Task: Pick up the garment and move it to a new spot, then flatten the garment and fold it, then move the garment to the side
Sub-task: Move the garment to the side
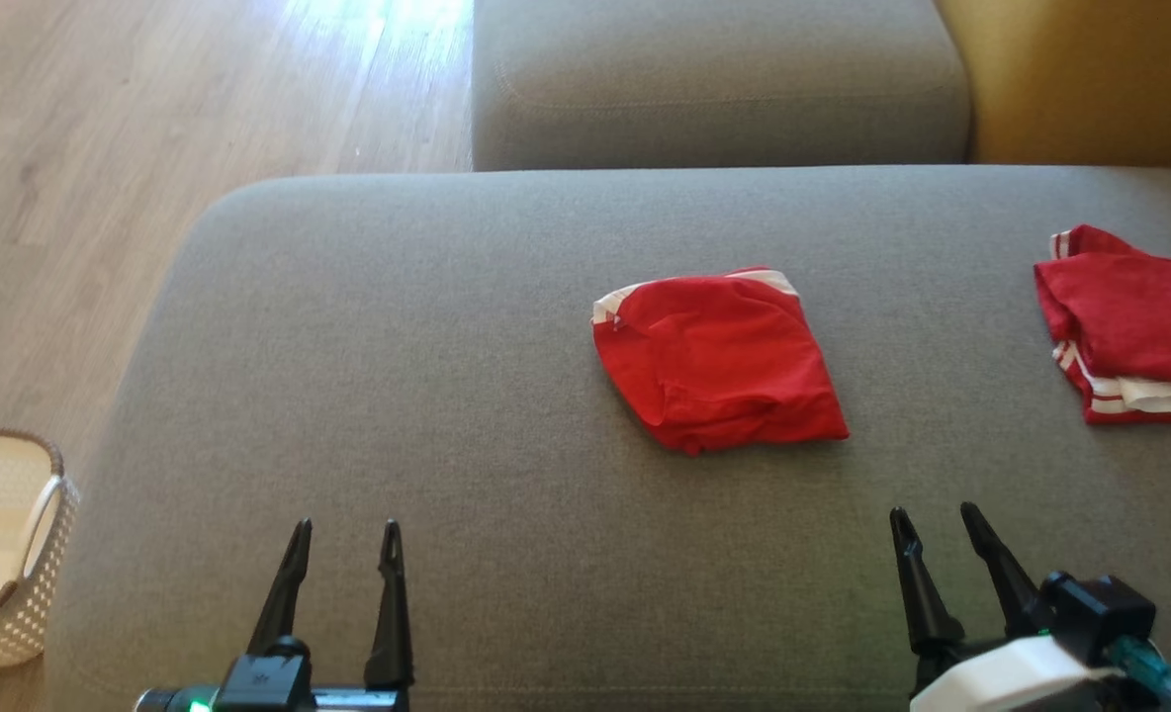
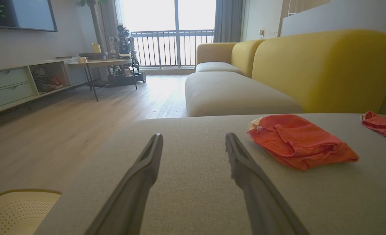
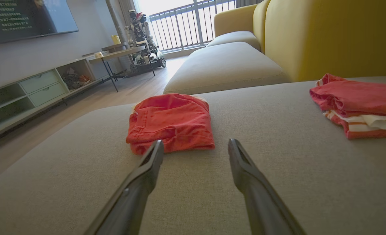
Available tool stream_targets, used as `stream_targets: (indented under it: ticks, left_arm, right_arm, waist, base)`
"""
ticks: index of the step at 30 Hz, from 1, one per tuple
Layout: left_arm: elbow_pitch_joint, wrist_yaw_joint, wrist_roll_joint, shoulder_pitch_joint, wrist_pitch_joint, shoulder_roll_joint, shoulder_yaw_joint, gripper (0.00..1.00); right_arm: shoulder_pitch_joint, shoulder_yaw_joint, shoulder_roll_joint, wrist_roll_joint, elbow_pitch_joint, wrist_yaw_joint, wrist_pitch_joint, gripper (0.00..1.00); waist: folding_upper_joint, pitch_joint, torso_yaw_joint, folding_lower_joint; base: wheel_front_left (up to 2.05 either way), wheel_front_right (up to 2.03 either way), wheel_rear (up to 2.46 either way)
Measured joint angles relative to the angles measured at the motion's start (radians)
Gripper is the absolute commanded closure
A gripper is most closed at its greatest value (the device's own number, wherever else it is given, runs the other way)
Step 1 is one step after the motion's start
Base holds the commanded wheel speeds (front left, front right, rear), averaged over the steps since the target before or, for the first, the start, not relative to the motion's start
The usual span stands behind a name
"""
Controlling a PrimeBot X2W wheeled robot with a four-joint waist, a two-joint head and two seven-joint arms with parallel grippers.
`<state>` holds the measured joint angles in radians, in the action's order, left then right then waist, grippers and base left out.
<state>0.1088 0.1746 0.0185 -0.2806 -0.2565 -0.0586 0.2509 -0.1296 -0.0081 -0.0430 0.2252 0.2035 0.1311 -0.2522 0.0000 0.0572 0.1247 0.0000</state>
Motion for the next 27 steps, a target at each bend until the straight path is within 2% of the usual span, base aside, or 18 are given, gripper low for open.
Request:
stream_targets:
  ticks: [7, 13, 23, 27]
  left_arm:
    - [0.005, 0.001, 0.0, 0.031, 0.0, 0.0, 0.053, 0.0]
    - [0.013, 0.002, 0.001, 0.066, 0.0, 0.001, 0.095, 0.0]
    - [0.024, 0.0, 0.001, 0.154, 0.0, 0.001, 0.139, 0.0]
    - [0.028, 0.0, 0.002, 0.203, 0.0, 0.002, 0.161, 0.0]
  right_arm:
    - [0.116, -0.002, 0.0, 0.012, 0.077, 0.0, 0.0, 0.0]
    - [0.322, -0.026, -0.002, 0.048, 0.273, 0.0, 0.0, 0.0]
    - [0.727, -0.05, -0.122, 0.06, 0.655, 0.0, 0.156, 0.0]
    - [0.835, -0.04, -0.164, 0.019, 0.785, 0.0, 0.201, 0.0]
  waist:
    - [0.0, -0.03, 0.031, 0.0]
    - [0.0, -0.083, 0.064, 0.0]
    - [0.0, -0.197, 0.129, 0.0]
    - [0.0, -0.249, 0.151, 0.0]
  base:
    - [0.0, 0.0, 0.0]
    - [0.0, 0.0, 0.0]
    - [0.0, 0.0, 0.0]
    - [0.0, 0.0, 0.0]
